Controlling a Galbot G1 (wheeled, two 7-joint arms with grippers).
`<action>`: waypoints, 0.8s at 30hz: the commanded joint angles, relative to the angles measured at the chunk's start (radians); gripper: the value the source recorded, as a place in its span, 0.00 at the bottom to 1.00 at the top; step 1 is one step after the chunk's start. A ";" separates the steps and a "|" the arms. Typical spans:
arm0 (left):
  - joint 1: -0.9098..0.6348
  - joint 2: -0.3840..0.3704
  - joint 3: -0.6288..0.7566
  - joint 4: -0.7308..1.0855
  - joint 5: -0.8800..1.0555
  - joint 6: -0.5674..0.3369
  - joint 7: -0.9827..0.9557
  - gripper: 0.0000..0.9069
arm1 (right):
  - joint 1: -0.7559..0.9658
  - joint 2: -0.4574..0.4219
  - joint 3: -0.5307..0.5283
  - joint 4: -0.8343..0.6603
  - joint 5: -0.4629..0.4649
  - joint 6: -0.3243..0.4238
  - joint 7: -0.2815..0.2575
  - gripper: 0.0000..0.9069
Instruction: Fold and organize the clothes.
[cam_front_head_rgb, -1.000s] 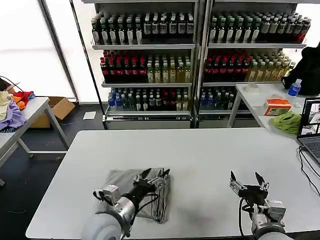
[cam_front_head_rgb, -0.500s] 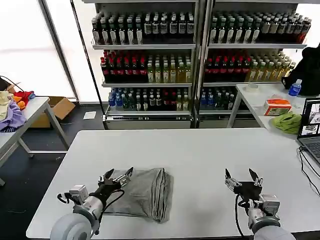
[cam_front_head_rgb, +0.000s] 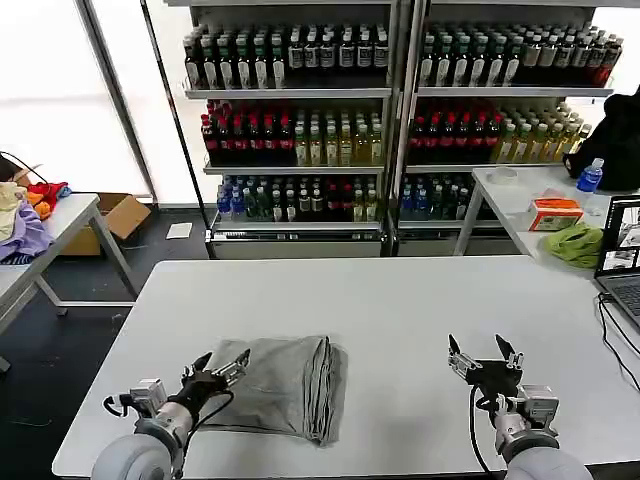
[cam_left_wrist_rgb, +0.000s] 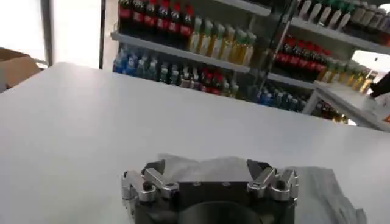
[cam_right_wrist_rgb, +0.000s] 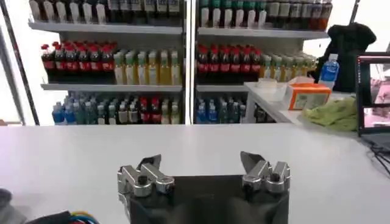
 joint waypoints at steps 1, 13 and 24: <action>0.002 0.005 -0.017 0.041 0.013 -0.002 0.019 1.00 | -0.008 -0.002 0.004 0.006 0.002 0.000 0.002 1.00; 0.001 0.004 -0.022 0.092 0.023 -0.014 0.038 1.00 | -0.029 0.002 0.010 0.018 0.000 0.001 0.000 1.00; 0.005 -0.012 -0.016 0.120 0.029 -0.020 0.048 1.00 | -0.027 -0.002 0.010 0.006 0.002 0.004 0.000 1.00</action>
